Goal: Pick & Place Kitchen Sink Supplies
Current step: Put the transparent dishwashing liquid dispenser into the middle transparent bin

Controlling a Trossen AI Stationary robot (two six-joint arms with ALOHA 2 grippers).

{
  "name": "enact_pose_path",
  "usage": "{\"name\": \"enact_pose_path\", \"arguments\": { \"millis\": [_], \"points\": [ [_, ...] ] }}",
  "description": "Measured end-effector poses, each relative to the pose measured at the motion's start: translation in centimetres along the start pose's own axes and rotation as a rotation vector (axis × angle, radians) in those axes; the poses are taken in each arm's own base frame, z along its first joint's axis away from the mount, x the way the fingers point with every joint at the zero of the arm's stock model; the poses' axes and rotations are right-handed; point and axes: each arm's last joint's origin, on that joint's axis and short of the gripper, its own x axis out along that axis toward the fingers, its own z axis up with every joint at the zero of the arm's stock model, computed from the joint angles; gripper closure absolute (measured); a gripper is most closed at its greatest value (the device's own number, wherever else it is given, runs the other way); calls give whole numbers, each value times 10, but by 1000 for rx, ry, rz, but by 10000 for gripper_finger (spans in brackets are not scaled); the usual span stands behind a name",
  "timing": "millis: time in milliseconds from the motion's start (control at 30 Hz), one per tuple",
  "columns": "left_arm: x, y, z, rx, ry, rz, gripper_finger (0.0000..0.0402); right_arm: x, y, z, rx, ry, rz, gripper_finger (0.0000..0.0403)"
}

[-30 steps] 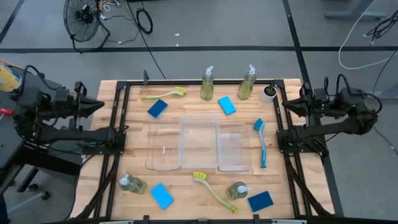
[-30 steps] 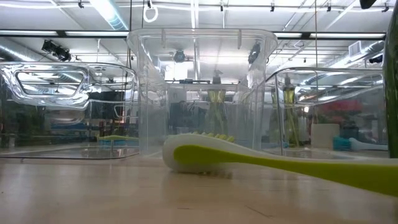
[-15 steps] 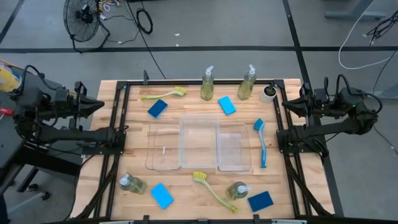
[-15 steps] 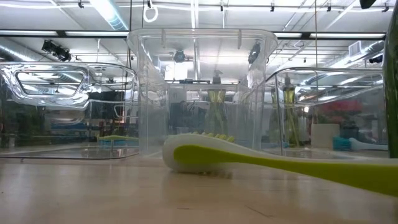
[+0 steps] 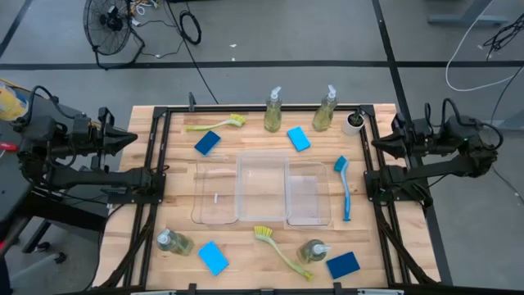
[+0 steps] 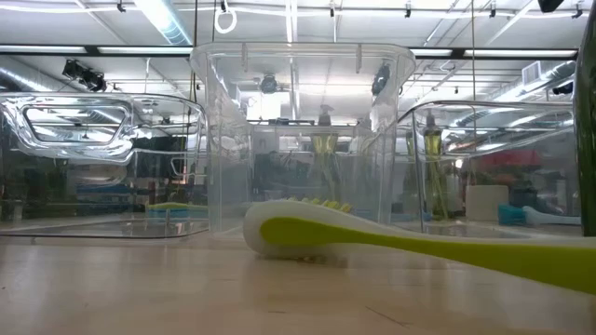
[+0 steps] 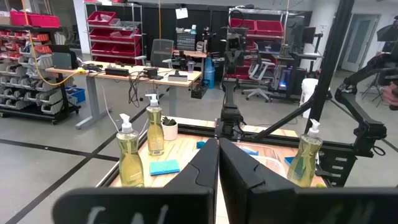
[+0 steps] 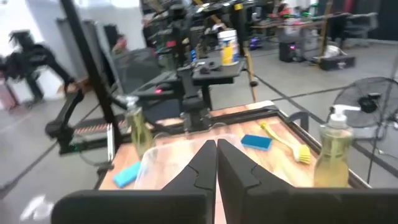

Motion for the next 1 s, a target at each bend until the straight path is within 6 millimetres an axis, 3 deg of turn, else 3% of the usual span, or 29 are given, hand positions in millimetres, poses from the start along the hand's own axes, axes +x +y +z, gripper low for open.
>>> {"name": "enact_pose_path", "arguments": {
  "millis": [467,1000],
  "points": [
    [0,0,0,0,0,0,383,0,0,-6,-73,68,35,385],
    [0,0,0,0,0,0,383,0,-6,-12,-222,120,-148,385]
  ]
}}
